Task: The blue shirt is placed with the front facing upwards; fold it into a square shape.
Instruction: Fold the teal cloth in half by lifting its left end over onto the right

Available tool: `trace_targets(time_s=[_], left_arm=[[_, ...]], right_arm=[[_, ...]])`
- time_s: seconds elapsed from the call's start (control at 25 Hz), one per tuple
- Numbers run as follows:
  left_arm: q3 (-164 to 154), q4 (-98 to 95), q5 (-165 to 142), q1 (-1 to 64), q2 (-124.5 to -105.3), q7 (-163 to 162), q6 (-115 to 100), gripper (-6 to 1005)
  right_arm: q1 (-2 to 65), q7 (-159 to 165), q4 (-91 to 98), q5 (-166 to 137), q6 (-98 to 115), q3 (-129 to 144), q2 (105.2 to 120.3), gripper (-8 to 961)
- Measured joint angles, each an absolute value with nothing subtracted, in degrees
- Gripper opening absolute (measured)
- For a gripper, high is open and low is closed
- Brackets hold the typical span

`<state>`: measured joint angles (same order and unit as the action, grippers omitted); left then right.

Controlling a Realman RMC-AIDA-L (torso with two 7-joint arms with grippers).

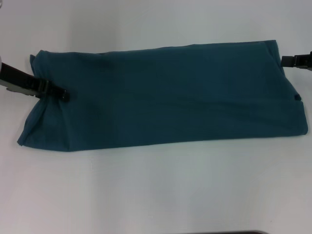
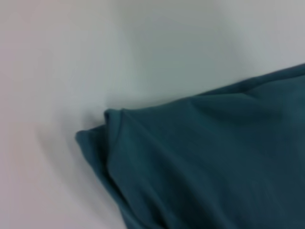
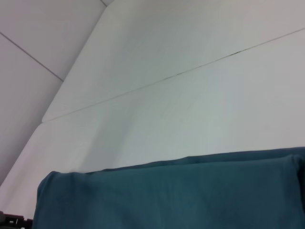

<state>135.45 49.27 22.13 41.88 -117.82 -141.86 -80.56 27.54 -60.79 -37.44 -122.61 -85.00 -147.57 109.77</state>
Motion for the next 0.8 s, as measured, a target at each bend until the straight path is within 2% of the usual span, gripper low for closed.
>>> trace_targets(time_s=[0.28,0.48,0.8], left_arm=[[136.5,49.9,22.4,41.4,-117.57,-142.3,-80.3,667],[136.7,49.6,22.4,41.4,-117.39,-142.3,-80.1,426],[136.3,49.4,22.0,41.4,-117.34,-142.3,-79.7,153]], right_arm=[[27.6,-60.8,-37.4,-122.6,-85.0,-147.6,109.77,9],[27.6,-60.8,-37.6,-122.6,-85.1,-147.6,109.77,9],[27.5,-60.7,-37.7,-122.6,-85.2,-147.6,109.83,9]])
